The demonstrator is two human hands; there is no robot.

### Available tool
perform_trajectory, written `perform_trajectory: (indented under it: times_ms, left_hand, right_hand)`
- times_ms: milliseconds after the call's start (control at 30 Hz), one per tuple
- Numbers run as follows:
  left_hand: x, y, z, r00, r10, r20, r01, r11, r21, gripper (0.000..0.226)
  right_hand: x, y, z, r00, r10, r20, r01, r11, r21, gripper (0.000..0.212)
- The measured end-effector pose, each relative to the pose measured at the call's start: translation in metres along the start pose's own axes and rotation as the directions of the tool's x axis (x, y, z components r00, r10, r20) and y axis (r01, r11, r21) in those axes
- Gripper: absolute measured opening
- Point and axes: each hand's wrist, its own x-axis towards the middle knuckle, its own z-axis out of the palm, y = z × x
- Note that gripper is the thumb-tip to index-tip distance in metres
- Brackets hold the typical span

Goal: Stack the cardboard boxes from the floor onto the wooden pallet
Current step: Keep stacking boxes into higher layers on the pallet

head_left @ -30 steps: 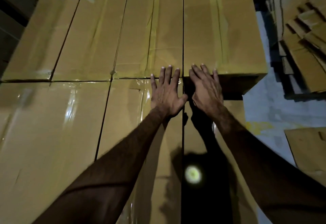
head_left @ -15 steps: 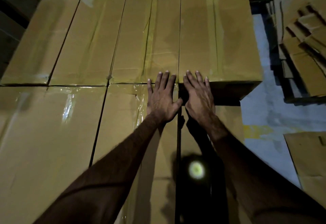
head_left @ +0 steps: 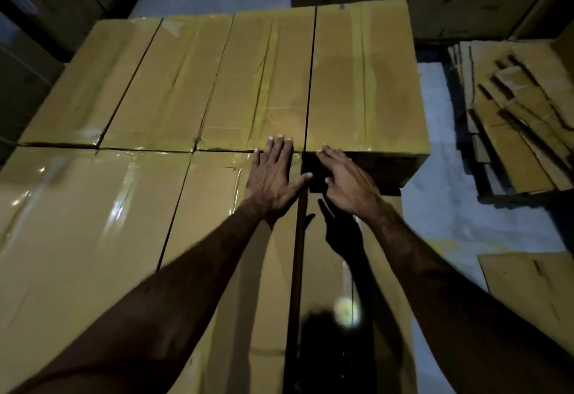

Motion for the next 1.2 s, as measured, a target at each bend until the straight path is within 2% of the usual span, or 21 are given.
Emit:
perform_trajectory:
  times_ms: [100, 233, 467, 633, 800, 933, 1100, 1200]
  left_hand:
    - [-0.034, -0.003, -0.015, 1.0, 0.002, -0.028, -0.005, 0.996, -0.086, 0.098]
    - [-0.108, -0.002, -0.03, 0.999, -0.03, -0.032, 0.021, 0.97, -0.241, 0.091]
    - [-0.271, 0.017, -0.042, 0.978, -0.209, 0.02, 0.195, 0.868, -0.457, 0.079]
    - [-0.37, 0.03, -0.048, 0.925, -0.378, 0.051, 0.334, 0.739, -0.586, 0.075]
    - [-0.445, 0.02, -0.043, 0.862, -0.507, 0.017, 0.387, 0.635, -0.669, 0.073]
    - [-0.499, 0.006, -0.033, 0.83, -0.557, -0.005, 0.385, 0.58, -0.718, 0.073]
    - [-0.556, -0.02, -0.024, 0.827, -0.562, -0.017, 0.375, 0.573, -0.729, 0.072]
    - [-0.578, -0.052, -0.012, 0.816, -0.576, 0.042, 0.452, 0.593, -0.666, 0.08]
  right_hand:
    - [-0.033, -0.007, 0.003, 0.994, 0.092, -0.058, -0.082, 0.984, 0.157, 0.067]
    - [-0.085, -0.029, 0.019, 0.966, 0.252, -0.064, -0.219, 0.92, 0.324, 0.063]
    - [-0.177, -0.099, 0.05, 0.94, 0.339, -0.048, -0.256, 0.79, 0.558, 0.056]
    - [-0.237, -0.157, 0.063, 0.94, 0.34, -0.017, -0.244, 0.709, 0.662, 0.054]
    - [-0.287, -0.201, 0.08, 0.951, 0.308, 0.007, -0.235, 0.71, 0.663, 0.052]
    - [-0.328, -0.225, 0.095, 0.961, 0.276, 0.016, -0.228, 0.761, 0.607, 0.054]
    - [-0.376, -0.247, 0.12, 0.969, 0.245, 0.005, -0.215, 0.839, 0.5, 0.052]
    - [-0.395, -0.252, 0.14, 0.973, 0.228, 0.04, -0.225, 0.893, 0.388, 0.058]
